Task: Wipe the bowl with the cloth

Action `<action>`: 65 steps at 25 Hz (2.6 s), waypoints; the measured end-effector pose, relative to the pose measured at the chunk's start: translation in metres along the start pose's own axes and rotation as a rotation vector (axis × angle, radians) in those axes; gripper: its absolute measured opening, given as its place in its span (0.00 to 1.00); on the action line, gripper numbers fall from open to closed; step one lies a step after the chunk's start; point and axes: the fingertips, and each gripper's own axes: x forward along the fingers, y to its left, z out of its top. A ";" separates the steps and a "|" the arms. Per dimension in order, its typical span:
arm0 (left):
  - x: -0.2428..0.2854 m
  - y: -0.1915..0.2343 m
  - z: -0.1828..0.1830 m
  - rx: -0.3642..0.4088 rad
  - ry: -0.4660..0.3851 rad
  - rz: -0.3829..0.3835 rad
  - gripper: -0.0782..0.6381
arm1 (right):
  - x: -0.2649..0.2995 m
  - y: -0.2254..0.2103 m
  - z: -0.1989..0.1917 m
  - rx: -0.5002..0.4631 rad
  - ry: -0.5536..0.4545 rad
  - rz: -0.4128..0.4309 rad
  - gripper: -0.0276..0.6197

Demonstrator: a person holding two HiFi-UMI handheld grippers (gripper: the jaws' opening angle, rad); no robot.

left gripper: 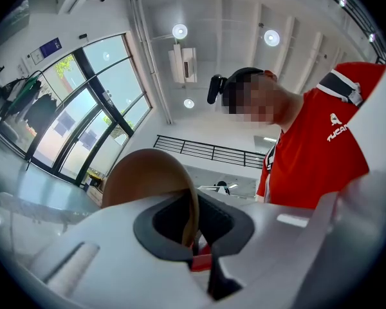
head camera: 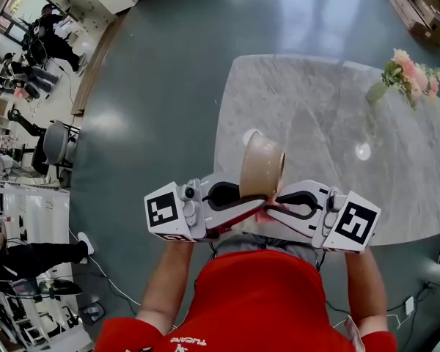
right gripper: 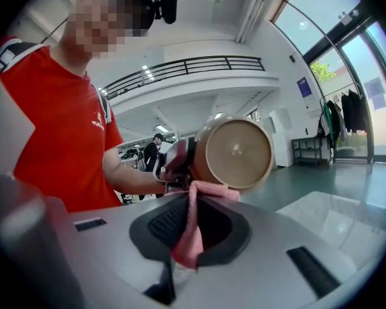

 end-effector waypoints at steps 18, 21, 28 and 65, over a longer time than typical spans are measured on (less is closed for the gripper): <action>0.006 0.004 -0.001 0.032 0.011 0.055 0.13 | -0.016 0.001 0.006 -0.083 0.010 -0.059 0.08; 0.006 0.006 -0.005 0.038 0.032 0.071 0.13 | -0.017 0.011 0.018 -0.082 -0.027 -0.031 0.08; 0.009 0.009 -0.017 0.024 0.055 0.081 0.13 | -0.037 0.008 0.029 -0.105 -0.035 -0.022 0.08; 0.014 0.001 -0.046 0.065 0.239 0.101 0.13 | -0.041 -0.033 0.069 -0.122 -0.109 -0.207 0.08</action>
